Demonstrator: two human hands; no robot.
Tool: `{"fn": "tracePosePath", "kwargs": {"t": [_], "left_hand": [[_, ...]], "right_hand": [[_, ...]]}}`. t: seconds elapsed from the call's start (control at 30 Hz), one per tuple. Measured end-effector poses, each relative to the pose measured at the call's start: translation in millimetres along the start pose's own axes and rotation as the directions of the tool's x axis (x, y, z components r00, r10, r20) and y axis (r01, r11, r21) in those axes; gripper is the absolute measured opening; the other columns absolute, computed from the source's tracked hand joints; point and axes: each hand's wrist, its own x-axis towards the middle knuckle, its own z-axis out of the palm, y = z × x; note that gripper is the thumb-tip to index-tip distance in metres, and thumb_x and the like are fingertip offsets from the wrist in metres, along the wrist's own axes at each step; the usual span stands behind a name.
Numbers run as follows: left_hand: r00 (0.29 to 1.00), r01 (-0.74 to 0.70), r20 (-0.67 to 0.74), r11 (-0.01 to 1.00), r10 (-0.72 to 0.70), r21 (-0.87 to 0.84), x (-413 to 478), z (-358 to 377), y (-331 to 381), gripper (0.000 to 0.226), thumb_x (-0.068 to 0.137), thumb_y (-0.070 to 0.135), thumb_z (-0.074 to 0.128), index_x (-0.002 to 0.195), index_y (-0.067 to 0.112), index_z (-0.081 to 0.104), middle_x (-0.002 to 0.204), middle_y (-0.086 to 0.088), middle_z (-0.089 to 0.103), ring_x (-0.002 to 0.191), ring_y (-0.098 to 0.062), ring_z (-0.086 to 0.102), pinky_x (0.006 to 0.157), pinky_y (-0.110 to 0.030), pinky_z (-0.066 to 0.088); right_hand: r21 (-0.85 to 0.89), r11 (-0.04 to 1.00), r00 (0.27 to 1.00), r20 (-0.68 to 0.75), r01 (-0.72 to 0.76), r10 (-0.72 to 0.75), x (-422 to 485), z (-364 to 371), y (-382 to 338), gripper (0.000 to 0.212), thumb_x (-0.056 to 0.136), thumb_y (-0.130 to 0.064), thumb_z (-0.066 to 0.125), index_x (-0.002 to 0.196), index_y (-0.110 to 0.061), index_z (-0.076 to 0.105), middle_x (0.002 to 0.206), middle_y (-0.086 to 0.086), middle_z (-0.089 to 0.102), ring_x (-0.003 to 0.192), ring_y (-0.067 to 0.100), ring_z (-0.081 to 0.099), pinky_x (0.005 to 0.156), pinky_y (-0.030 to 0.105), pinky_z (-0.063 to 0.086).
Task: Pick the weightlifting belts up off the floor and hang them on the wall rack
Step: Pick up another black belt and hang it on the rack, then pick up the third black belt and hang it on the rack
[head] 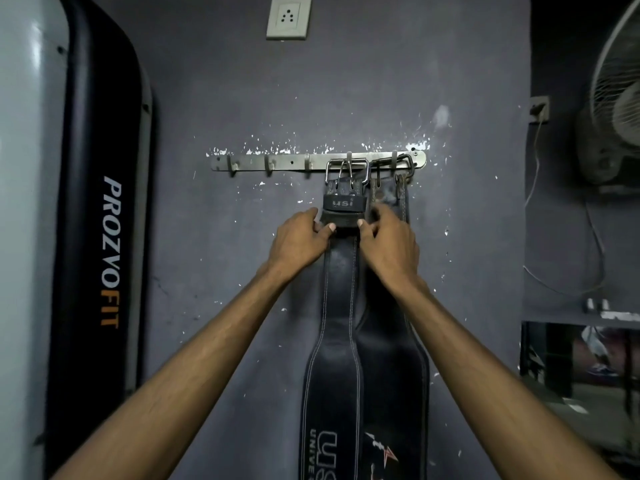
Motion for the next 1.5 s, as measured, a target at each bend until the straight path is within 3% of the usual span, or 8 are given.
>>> {"fn": "tracePosePath", "kwargs": {"t": [0.17,0.37,0.6,0.77,1.03,1.2,1.4,1.5], "left_hand": [[0.996,-0.006,0.084,1.000,0.008,-0.027,-62.1,-8.7,-15.0,0.055,0.092,0.044,0.063,0.138,0.017,0.053,0.110,0.003,0.067,0.091,-0.020,0.066,0.089,-0.037,0.054],[0.973,0.017,0.229,0.991,0.013,-0.130,-163.9,14.7,-30.3,0.038,0.089,0.036,0.070,0.124,0.022,0.062,0.103,0.007,0.068,0.087,-0.012,0.064,0.082,-0.030,0.055],[0.850,0.197,0.513,0.976,-0.121,-0.096,-303.1,81.3,-55.7,0.034,0.088,0.032,0.072,0.120,0.022,0.065,0.093,0.012,0.065,0.079,-0.009,0.061,0.082,-0.028,0.055],[0.683,0.313,0.697,0.950,-0.216,-0.011,-409.3,142.8,-65.4,0.028,0.087,0.027,0.072,0.114,0.021,0.067,0.090,0.008,0.070,0.082,-0.013,0.066,0.082,-0.027,0.054],[0.310,0.511,0.879,0.843,-0.363,0.168,-597.8,273.5,-35.3,0.026,0.087,0.019,0.072,0.113,0.017,0.069,0.094,0.002,0.071,0.091,-0.019,0.069,0.081,-0.023,0.048],[0.112,0.547,0.901,0.783,-0.419,0.296,-751.7,361.8,-19.8,0.021,0.083,0.020,0.075,0.104,0.017,0.072,0.095,-0.007,0.077,0.089,-0.029,0.073,0.080,-0.035,0.057],[-0.113,0.584,0.894,0.699,-0.433,0.413,-949.3,462.2,0.1,0.026,0.083,0.034,0.078,0.104,0.022,0.072,0.080,0.005,0.070,0.080,-0.018,0.070,0.074,-0.033,0.057],[-0.232,0.584,0.863,0.645,-0.449,0.493,-1051.3,505.7,4.8,0.022,0.082,0.041,0.078,0.097,0.028,0.070,0.082,0.005,0.072,0.078,-0.017,0.071,0.073,-0.034,0.059]], "right_hand": [[0.021,0.993,0.991,0.057,-0.120,0.119,-62.1,-6.2,5.0,0.038,0.099,-0.033,0.062,0.134,-0.016,0.058,0.103,-0.003,0.072,0.095,0.016,0.066,0.081,0.031,0.049],[-0.012,0.978,0.969,0.133,-0.208,0.207,-162.4,-13.7,33.7,0.031,0.096,-0.030,0.066,0.125,-0.020,0.062,0.091,-0.011,0.066,0.086,0.011,0.066,0.080,0.033,0.056],[-0.092,0.922,0.880,0.276,-0.375,0.386,-288.6,-23.1,101.2,0.022,0.092,-0.031,0.068,0.112,-0.024,0.068,0.081,-0.013,0.068,0.080,0.017,0.069,0.078,0.040,0.059],[-0.151,0.829,0.751,0.358,-0.539,0.554,-396.9,-37.9,173.3,0.015,0.090,-0.028,0.069,0.103,-0.020,0.071,0.083,-0.008,0.069,0.080,0.021,0.070,0.077,0.039,0.058],[-0.323,0.620,0.457,0.455,-0.715,0.764,-602.2,-85.5,315.7,0.011,0.090,-0.021,0.066,0.098,-0.018,0.072,0.093,0.001,0.077,0.084,0.024,0.073,0.074,0.034,0.059],[-0.444,0.447,0.256,0.426,-0.777,0.868,-753.4,-121.4,392.5,0.009,0.090,-0.019,0.067,0.098,-0.019,0.072,0.095,0.004,0.076,0.087,0.026,0.071,0.075,0.040,0.059],[-0.528,0.297,0.098,0.372,-0.796,0.923,-950.6,-164.6,476.2,0.010,0.092,-0.016,0.065,0.098,-0.015,0.073,0.096,0.007,0.076,0.091,0.027,0.072,0.075,0.040,0.059],[-0.576,0.139,-0.056,0.306,-0.805,0.950,-1043.8,-182.8,499.8,0.013,0.093,-0.015,0.060,0.099,-0.020,0.071,0.100,0.005,0.075,0.091,0.028,0.069,0.075,0.041,0.058]]}}
